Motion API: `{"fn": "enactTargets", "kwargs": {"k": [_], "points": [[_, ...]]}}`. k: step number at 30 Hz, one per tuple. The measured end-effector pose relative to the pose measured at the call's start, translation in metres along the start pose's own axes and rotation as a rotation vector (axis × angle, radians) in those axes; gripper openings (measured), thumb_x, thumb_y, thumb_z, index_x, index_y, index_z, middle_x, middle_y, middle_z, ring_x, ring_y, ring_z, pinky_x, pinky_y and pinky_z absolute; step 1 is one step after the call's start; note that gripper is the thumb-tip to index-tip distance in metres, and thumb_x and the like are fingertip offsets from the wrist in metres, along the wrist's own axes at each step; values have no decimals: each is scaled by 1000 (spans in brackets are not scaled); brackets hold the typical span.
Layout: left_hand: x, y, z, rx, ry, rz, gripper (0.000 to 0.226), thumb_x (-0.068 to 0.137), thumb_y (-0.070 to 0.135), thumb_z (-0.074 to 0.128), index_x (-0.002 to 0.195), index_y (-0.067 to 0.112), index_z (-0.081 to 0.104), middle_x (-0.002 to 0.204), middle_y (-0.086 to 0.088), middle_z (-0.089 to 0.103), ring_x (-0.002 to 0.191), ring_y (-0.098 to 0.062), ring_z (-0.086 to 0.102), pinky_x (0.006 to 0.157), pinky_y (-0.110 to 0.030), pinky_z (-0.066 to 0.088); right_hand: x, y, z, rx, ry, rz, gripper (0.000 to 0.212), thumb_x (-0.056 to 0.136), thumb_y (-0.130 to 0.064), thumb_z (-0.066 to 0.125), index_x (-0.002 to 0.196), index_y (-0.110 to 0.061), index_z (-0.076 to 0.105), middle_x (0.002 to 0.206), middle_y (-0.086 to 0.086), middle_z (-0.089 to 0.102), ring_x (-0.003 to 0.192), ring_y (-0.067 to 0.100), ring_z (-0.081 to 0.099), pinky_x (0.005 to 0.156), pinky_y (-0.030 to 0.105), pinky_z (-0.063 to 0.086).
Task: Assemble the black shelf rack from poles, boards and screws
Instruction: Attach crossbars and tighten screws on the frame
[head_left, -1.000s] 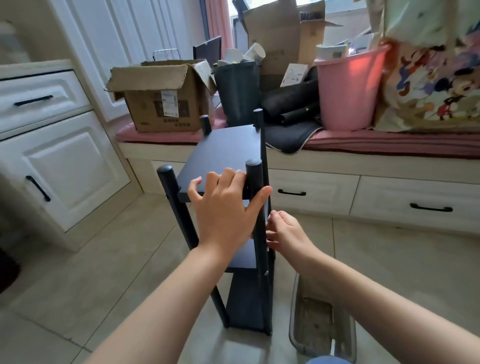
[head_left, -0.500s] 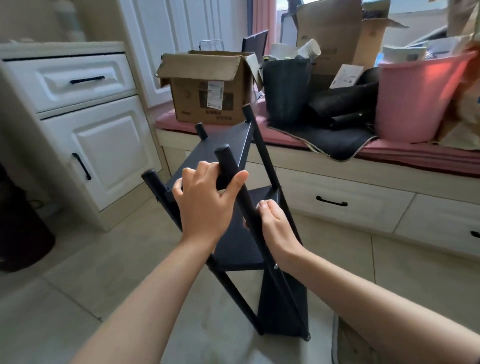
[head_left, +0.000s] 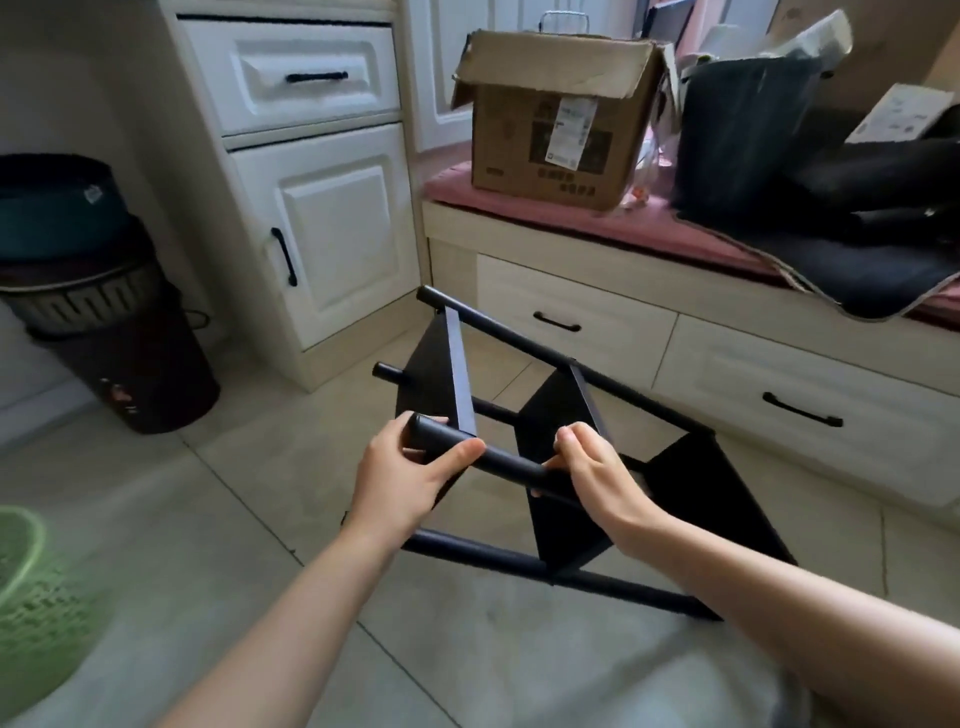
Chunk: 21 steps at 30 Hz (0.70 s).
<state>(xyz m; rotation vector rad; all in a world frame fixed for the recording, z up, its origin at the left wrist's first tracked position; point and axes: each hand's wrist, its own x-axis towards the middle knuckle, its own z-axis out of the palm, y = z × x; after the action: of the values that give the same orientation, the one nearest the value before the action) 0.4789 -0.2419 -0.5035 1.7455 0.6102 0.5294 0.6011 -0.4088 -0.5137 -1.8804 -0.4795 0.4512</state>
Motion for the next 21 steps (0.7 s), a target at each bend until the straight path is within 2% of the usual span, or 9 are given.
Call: {"fn": "enactTargets", "kwargs": {"k": [3, 6, 8, 10, 13, 16, 18, 21], "points": [[1, -35, -14, -22, -9, -47, 58, 48, 58, 83, 96, 27, 70, 83, 11, 77, 80, -5, 73, 65, -11, 51, 6, 16, 20, -33, -52, 4, 34, 106, -26, 35, 92, 2, 47, 97, 29, 61, 97, 39, 61, 83, 39, 47], [-1, -70, -21, -15, -5, -99, 55, 50, 52, 84, 98, 28, 72, 86, 9, 76, 84, -4, 72, 68, -10, 50, 14, 37, 36, -79, -117, 1, 33, 106, -28, 35, 90, -1, 47, 82, 11, 56, 89, 35, 60, 84, 44, 48], [-4, -93, -24, -6, 1, -133, 53, 51, 49, 85, 99, 28, 73, 89, 6, 76, 86, -3, 70, 69, -6, 48, 19, 53, 45, -124, -152, -3, 33, 106, -29, 35, 87, -4, 46, 79, 3, 51, 80, 24, 54, 80, 42, 48], [-5, -116, -26, 12, -6, -167, 51, 52, 47, 85, 98, 30, 73, 92, 7, 75, 88, -3, 68, 70, -4, 46, 23, 70, 55, -180, -171, -19, 33, 106, -31, 35, 84, -9, 45, 77, 1, 50, 74, 16, 49, 72, 34, 45], [-9, -145, -24, 60, -19, -210, 49, 50, 48, 85, 96, 34, 72, 97, 7, 73, 94, -3, 66, 71, -4, 44, 25, 94, 66, -228, -185, -27, 33, 105, -34, 34, 82, -13, 44, 74, -2, 51, 71, 14, 48, 67, 29, 42], [-14, -168, -18, 74, -26, -227, 45, 49, 45, 85, 92, 36, 71, 95, 9, 72, 89, 9, 64, 69, 0, 43, 27, 115, 73, -248, -200, -15, 32, 105, -37, 34, 80, -18, 42, 72, -5, 50, 69, 12, 48, 63, 23, 42], [-19, -179, -14, 72, -34, -244, 45, 49, 43, 85, 91, 36, 71, 94, 9, 72, 84, 12, 63, 67, 0, 43, 27, 124, 74, -259, -222, -9, 33, 104, -38, 34, 79, -18, 41, 72, -3, 50, 70, 15, 49, 66, 31, 44], [-25, -194, -9, 53, -33, -273, 48, 46, 41, 87, 91, 34, 72, 90, 7, 74, 80, 6, 66, 70, -5, 45, 24, 133, 73, -278, -268, 0, 32, 104, -38, 34, 80, -18, 41, 75, 8, 55, 71, 19, 49, 70, 44, 47]]}}
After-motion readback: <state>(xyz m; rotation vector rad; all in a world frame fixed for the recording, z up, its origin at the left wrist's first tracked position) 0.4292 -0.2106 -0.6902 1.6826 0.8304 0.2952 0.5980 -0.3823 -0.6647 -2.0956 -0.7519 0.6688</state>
